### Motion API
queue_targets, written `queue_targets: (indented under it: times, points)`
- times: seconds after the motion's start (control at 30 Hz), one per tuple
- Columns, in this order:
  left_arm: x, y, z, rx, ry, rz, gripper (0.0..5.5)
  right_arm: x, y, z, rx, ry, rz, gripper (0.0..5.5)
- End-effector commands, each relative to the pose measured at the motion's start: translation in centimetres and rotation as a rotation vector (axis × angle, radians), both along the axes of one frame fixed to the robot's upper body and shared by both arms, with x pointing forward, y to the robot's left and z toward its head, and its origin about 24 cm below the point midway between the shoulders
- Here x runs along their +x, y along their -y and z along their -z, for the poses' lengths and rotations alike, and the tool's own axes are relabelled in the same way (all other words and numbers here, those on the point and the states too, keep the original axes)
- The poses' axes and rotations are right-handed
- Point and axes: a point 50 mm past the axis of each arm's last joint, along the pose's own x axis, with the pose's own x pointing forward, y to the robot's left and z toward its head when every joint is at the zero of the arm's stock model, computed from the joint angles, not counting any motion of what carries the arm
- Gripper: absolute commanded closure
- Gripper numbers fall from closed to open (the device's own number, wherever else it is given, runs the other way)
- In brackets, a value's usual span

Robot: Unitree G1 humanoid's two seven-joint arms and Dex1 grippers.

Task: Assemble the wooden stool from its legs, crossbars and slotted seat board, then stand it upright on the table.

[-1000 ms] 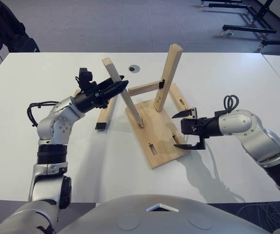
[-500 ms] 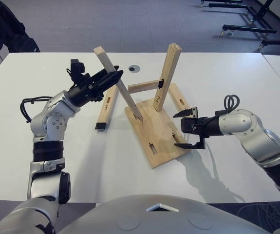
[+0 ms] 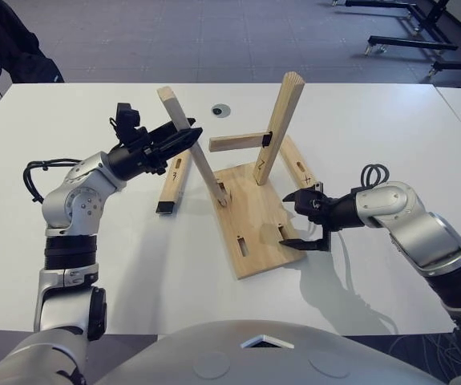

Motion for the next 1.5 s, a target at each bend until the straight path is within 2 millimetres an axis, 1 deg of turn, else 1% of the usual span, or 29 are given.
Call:
queue_targets:
  times: [0.03, 0.3, 0.43, 0.53, 0.67, 0.77, 0.87, 1.23, 1.4, 1.5]
  points:
    - [0.4, -0.4, -1.5, 0.048, 0.072, 0.001, 3.46, -0.4, 0.0, 0.5, -0.017, -0.022, -0.006, 0.1]
    - [1.1, -0.7, -2.5, 0.057, 0.106, -0.001, 3.46, -0.4, 0.3, 1.1, -0.057, 0.0, -0.013, 0.1]
    - [1.3, -1.0, -3.0, 0.026, 0.114, -0.005, 3.46, -0.2, 0.2, 0.8, -0.045, -0.004, 0.002, 0.1]
    - [1.5, -1.3, -2.8, 0.03, 0.109, -0.006, 3.46, 0.6, -0.3, -0.4, 0.025, -0.023, 0.043, 0.1]
    - [1.7, -1.4, -2.2, 0.036, 0.097, -0.004, 3.46, 1.8, -1.1, -2.5, 0.139, -0.041, 0.095, 0.1]
    - [1.9, -1.5, -1.9, 0.04, 0.089, -0.002, 3.46, 2.6, -1.2, -3.7, 0.182, -0.038, 0.124, 0.1]
    - [2.2, -1.4, -1.8, 0.035, 0.088, 0.0, 3.46, 3.2, -1.3, -4.4, 0.202, -0.033, 0.137, 0.1]
    - [2.4, -0.4, -2.3, 0.003, 0.12, 0.014, 3.46, 3.7, -0.6, -4.4, 0.204, -0.06, 0.16, 0.1]
    - [2.2, 0.2, -1.6, -0.002, 0.107, 0.021, 3.46, 3.8, -0.7, -4.4, 0.201, -0.064, 0.15, 0.1]
    - [2.2, 0.1, -1.1, -0.003, 0.098, 0.013, 3.46, 3.8, -0.8, -4.4, 0.195, -0.066, 0.141, 0.1]
